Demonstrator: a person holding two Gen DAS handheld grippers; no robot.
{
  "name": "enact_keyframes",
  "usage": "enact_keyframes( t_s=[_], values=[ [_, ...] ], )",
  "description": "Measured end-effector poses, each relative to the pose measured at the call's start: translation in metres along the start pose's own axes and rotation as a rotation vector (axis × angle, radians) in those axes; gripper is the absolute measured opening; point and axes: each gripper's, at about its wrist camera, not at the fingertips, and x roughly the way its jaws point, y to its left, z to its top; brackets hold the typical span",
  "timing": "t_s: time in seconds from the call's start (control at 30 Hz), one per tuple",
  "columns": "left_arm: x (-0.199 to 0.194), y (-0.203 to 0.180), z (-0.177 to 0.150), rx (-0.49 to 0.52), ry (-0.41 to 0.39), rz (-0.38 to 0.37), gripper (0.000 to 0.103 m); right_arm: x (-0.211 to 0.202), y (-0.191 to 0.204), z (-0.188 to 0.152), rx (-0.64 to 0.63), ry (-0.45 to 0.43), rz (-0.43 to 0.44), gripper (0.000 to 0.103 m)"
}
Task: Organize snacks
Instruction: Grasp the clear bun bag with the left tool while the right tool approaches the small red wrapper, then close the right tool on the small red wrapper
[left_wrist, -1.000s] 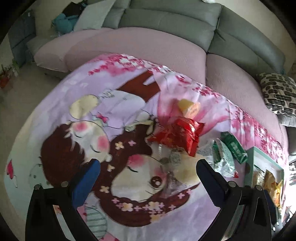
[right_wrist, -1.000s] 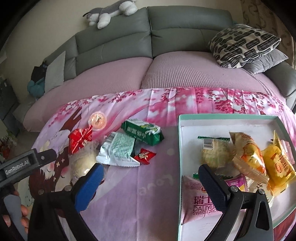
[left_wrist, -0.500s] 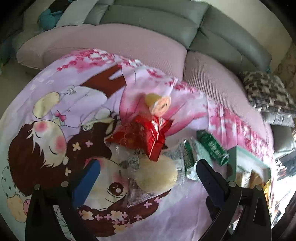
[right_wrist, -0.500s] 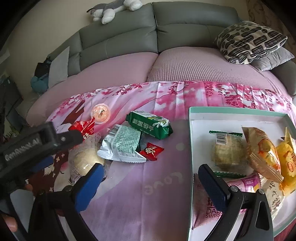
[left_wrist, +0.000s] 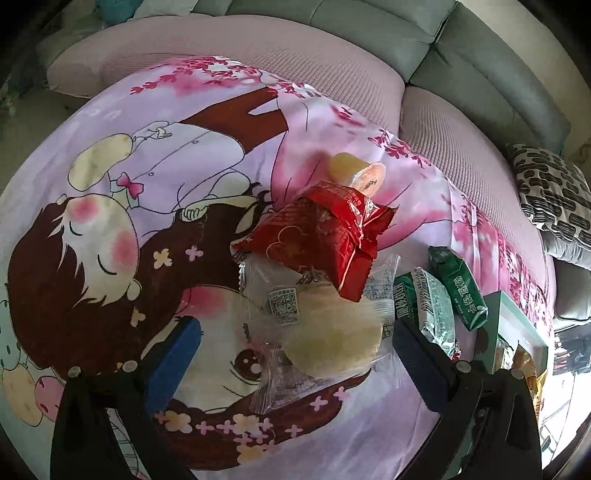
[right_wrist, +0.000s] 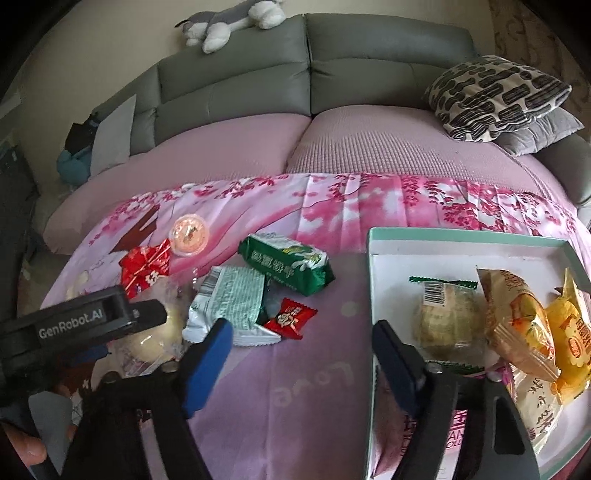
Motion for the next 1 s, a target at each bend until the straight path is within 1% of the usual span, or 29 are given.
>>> enact_keyframes(
  t_s=[0.03,0.07,0.13,0.2,0.27,0.33,0.4,0.5,0.53,0.8,0.9,1.0],
  values=[
    [0.0,0.0,0.0,-0.002,0.003,-0.004,0.101,-0.001,-0.001,0.001,0.004,-0.005,-0.002,0.075],
    [0.0,0.0,0.0,-0.004,0.004,-0.008,0.098,-0.002,-0.001,0.001,0.005,-0.012,-0.003,0.074],
    [0.0,0.0,0.0,-0.01,0.009,-0.031,0.09,-0.006,-0.001,0.002,0.001,-0.029,-0.005,0.067],
    [0.0,-0.001,0.0,-0.008,0.012,-0.037,0.089,-0.008,0.0,0.003,-0.006,-0.035,-0.002,0.063],
    [0.0,-0.002,0.0,-0.004,0.014,-0.045,0.084,-0.005,0.003,0.003,-0.019,-0.029,0.001,0.06],
    [0.0,-0.002,0.001,-0.012,0.02,-0.061,0.082,0.0,0.005,0.002,-0.025,-0.013,0.002,0.055],
    [0.0,-0.002,0.001,-0.014,0.023,-0.063,0.082,0.006,0.005,0.001,-0.024,0.006,0.0,0.054],
    [0.001,0.0,0.001,-0.027,0.032,-0.073,0.082,0.015,0.004,-0.001,-0.023,0.034,-0.002,0.048],
    [0.002,0.0,0.001,-0.028,0.034,-0.074,0.082,0.018,0.003,-0.001,-0.022,0.04,-0.004,0.048],
    [0.002,-0.003,0.002,-0.013,0.038,-0.058,0.082,0.029,0.003,0.001,-0.026,0.055,-0.011,0.047],
    [0.002,-0.003,0.003,-0.016,0.039,-0.058,0.082,0.031,0.004,0.003,-0.042,0.061,-0.036,0.042],
    [0.002,-0.002,0.003,-0.014,0.039,-0.058,0.082,0.033,0.005,0.004,-0.055,0.064,-0.043,0.041]
  ],
)
